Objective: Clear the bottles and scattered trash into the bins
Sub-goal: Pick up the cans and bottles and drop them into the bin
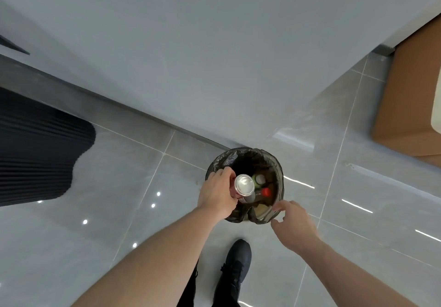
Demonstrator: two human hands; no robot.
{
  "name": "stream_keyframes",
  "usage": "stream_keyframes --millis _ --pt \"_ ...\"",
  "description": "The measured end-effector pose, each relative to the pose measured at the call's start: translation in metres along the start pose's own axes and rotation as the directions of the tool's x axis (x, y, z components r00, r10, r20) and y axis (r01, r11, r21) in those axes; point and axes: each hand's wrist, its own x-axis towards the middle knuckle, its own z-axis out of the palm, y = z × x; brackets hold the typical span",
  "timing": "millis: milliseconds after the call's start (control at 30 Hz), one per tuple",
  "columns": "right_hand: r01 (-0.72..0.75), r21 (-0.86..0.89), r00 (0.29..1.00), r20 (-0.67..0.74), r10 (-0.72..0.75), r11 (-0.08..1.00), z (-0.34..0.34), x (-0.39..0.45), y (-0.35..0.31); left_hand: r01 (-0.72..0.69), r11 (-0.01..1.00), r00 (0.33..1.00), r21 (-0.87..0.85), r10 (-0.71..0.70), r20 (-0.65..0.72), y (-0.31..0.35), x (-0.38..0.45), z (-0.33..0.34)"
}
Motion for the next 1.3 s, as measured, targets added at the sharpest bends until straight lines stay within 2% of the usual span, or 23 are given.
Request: stream_keyframes --millis 267,567,700,900,1067,1300 --pt "0.011 -0.029 1.000 -0.020 -0.011 1.000 0.009 0.001 -0.004 0.042 0.998 0.998 0.052 -0.044 0.042 -0.013 -0.008 0.015" --pt "0.026 -0.022 0.999 0.021 -0.026 0.999 -0.015 -0.059 -0.051 0.086 0.985 0.990 0.149 -0.101 0.095 -0.049 -0.080 -0.069" --pt "0.043 -0.027 0.999 0.026 -0.043 0.999 -0.031 -0.114 -0.095 0.031 0.974 0.992 0.224 -0.057 0.108 -0.047 -0.135 -0.130" --pt "0.096 -0.219 0.992 0.099 -0.076 0.971 -0.054 -0.236 -0.167 -0.030 0.897 0.969 0.440 -0.082 0.233 -0.042 -0.244 -0.213" --pt "0.159 -0.350 0.985 0.112 -0.127 0.923 -0.053 -0.330 -0.196 0.000 0.863 0.970 0.505 -0.123 0.211 -0.050 -0.327 -0.264" --pt "0.231 -0.480 0.973 0.110 -0.203 0.847 -0.027 -0.420 -0.211 0.073 0.873 0.977 0.483 -0.159 0.141 -0.080 -0.422 -0.284"
